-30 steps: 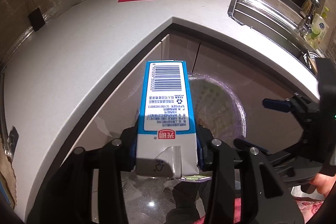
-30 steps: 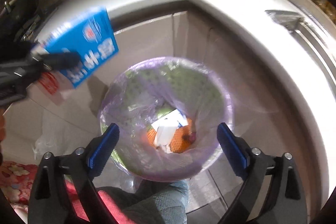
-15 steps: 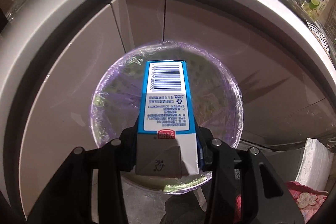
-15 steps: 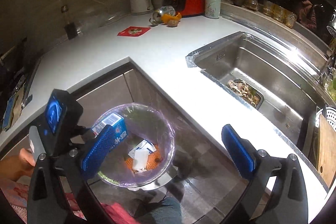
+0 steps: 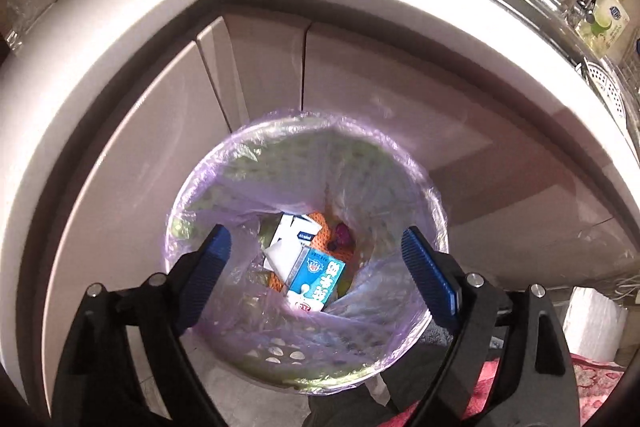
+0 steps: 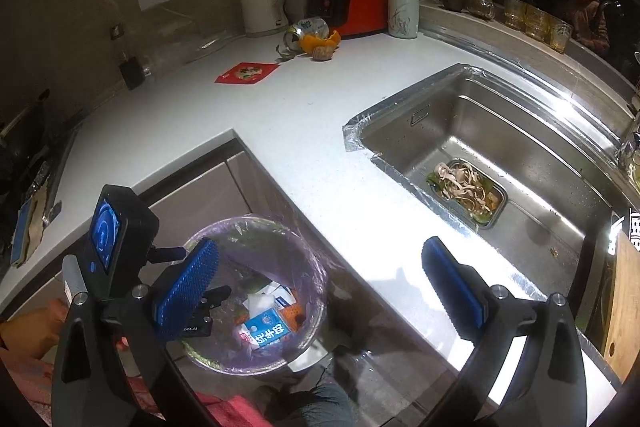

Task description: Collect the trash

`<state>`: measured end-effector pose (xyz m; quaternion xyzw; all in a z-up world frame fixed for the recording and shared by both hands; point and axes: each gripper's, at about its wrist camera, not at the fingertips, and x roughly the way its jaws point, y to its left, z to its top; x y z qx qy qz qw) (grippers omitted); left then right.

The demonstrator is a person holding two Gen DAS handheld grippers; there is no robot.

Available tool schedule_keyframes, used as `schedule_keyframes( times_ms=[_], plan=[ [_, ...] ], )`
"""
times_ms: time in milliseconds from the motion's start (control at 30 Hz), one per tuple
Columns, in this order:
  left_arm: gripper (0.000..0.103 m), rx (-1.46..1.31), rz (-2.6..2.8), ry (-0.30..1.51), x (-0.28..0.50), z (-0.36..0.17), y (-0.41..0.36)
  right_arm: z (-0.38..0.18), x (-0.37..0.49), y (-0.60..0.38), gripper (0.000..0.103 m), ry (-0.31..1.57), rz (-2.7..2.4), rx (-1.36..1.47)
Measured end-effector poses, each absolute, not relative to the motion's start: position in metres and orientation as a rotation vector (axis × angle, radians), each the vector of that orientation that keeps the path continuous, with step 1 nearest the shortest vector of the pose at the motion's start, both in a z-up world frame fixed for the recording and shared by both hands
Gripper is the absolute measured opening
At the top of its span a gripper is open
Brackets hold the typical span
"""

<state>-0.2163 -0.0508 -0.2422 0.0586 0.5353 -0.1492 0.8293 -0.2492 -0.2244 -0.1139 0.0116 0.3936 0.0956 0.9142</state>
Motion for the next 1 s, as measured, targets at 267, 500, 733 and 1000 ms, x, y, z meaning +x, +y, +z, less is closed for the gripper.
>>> schedule_keyframes(
  times_ms=[267,500,733,1000],
  plan=[
    [0.096,0.018,-0.382,0.868,-0.177,-0.139,-0.04,-0.088,-0.227,-0.233,0.101,0.73,0.258,0.033],
    [0.096,-0.006,-0.273,0.772,-0.089,-0.103,-0.025,-0.079,-0.19,-0.242,0.101,0.695,0.303,0.038],
    [0.096,-0.006,-0.084,0.869,0.029,-0.136,0.018,-0.087,-0.143,-0.251,0.101,0.705,0.37,0.058],
    [0.096,-0.054,-0.072,0.976,0.11,-0.174,0.042,-0.112,-0.09,-0.269,0.101,0.75,0.436,0.122]
  ],
)
